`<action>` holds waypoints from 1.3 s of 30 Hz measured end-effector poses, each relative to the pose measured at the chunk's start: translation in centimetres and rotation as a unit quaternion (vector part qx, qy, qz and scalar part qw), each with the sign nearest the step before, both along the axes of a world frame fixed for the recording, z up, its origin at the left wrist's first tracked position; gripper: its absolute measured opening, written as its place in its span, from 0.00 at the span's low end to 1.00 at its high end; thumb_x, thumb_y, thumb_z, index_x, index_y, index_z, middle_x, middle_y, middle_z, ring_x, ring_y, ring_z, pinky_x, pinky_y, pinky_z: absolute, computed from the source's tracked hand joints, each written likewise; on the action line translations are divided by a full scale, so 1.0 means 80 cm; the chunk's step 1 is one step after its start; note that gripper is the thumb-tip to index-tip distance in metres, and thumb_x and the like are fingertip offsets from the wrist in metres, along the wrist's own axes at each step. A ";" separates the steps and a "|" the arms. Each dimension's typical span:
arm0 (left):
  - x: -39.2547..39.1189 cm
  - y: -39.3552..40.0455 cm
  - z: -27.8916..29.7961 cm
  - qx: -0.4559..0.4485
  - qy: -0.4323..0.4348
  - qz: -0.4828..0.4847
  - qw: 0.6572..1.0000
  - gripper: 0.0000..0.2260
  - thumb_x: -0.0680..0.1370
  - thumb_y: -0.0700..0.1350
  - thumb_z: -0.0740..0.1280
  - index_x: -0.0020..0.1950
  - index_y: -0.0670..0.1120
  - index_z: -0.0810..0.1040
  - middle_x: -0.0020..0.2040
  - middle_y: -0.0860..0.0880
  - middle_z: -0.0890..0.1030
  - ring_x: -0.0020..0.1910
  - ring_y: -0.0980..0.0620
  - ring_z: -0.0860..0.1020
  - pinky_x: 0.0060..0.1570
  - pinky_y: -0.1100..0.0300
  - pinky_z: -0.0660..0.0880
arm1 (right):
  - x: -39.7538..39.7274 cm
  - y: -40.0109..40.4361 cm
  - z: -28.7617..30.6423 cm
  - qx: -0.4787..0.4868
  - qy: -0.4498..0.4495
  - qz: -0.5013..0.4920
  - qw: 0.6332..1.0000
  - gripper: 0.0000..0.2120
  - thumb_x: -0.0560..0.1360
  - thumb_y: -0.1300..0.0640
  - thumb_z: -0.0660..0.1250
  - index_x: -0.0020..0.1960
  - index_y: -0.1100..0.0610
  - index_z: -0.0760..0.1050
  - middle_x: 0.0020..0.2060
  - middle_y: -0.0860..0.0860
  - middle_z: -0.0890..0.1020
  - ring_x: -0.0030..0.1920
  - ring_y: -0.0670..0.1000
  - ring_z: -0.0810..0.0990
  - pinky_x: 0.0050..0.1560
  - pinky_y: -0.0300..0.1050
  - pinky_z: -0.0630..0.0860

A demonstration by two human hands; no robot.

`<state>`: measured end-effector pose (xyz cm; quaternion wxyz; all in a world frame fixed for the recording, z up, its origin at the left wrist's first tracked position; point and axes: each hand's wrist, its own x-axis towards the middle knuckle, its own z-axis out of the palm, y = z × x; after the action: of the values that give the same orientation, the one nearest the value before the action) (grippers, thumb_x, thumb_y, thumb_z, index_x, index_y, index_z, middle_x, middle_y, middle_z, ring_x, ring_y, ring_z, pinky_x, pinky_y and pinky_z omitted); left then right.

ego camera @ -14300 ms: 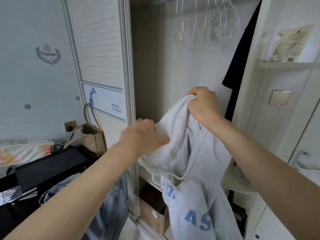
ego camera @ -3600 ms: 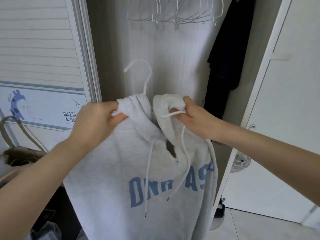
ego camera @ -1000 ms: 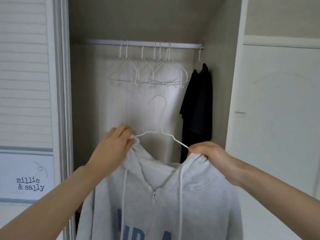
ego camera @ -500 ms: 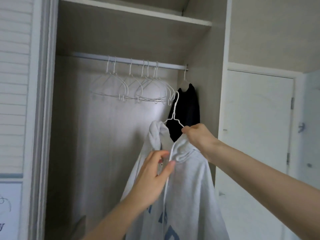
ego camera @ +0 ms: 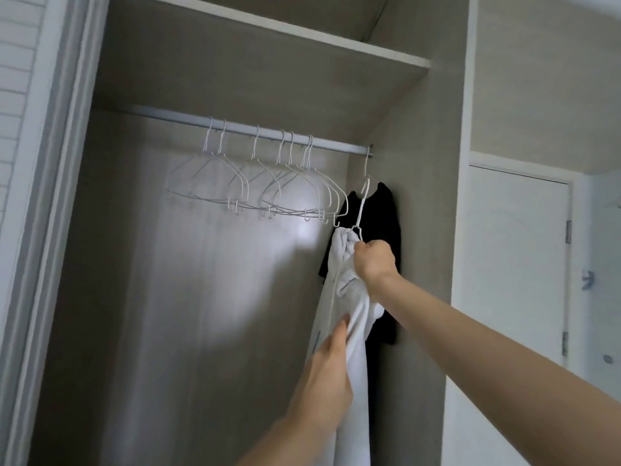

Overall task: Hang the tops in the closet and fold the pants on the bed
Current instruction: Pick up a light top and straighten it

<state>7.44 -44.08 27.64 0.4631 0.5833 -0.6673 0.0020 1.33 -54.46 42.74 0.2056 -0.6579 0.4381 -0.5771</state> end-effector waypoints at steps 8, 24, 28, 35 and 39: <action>0.038 -0.111 0.042 -0.095 -0.011 -0.040 0.995 0.29 0.78 0.34 0.58 0.76 0.54 0.63 0.68 0.50 0.75 0.64 0.49 0.75 0.62 0.55 0.73 | 0.012 -0.079 0.061 -0.071 0.069 -0.019 0.995 0.20 0.80 0.57 0.58 0.29 0.58 0.63 0.29 0.52 0.69 0.38 0.54 0.69 0.40 0.43 0.64; 0.066 -0.288 0.144 -0.218 0.068 -0.049 0.972 0.03 0.79 0.43 0.64 0.46 0.45 0.76 0.39 0.42 0.80 0.41 0.41 0.78 0.38 0.53 0.70 | 0.033 -0.197 0.224 -0.159 0.080 -0.040 0.983 0.08 0.78 0.54 0.63 0.46 0.59 0.73 0.42 0.56 0.73 0.44 0.50 0.70 0.44 0.42 0.66; 0.077 -0.304 0.147 -0.239 0.022 -0.041 0.970 0.04 0.79 0.46 0.64 0.45 0.47 0.74 0.40 0.44 0.80 0.41 0.43 0.77 0.39 0.52 0.71 | 0.038 -0.220 0.226 -0.159 0.101 -0.023 0.982 0.11 0.78 0.55 0.64 0.49 0.63 0.79 0.42 0.57 0.78 0.44 0.51 0.75 0.44 0.42 0.69; 0.077 -0.306 0.122 -0.240 -0.042 -0.058 0.968 0.06 0.80 0.47 0.62 0.45 0.47 0.72 0.39 0.44 0.80 0.41 0.41 0.77 0.40 0.47 0.72 | 0.023 -0.231 0.200 -0.127 0.140 -0.003 0.982 0.11 0.76 0.54 0.66 0.42 0.62 0.78 0.32 0.53 0.79 0.35 0.51 0.78 0.33 0.39 0.71; 0.072 -0.303 0.110 -0.225 -0.063 -0.065 0.970 0.07 0.81 0.46 0.61 0.43 0.49 0.68 0.40 0.43 0.79 0.42 0.39 0.76 0.40 0.46 0.71 | 0.014 -0.232 0.185 -0.127 0.134 -0.010 0.983 0.15 0.76 0.57 0.67 0.31 0.57 0.72 0.28 0.49 0.74 0.29 0.45 0.72 0.22 0.29 0.66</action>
<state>13.23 -68.32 36.48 0.5385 0.4184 -0.7140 0.1583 2.41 -73.02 57.56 0.0542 -0.7456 0.3908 -0.5370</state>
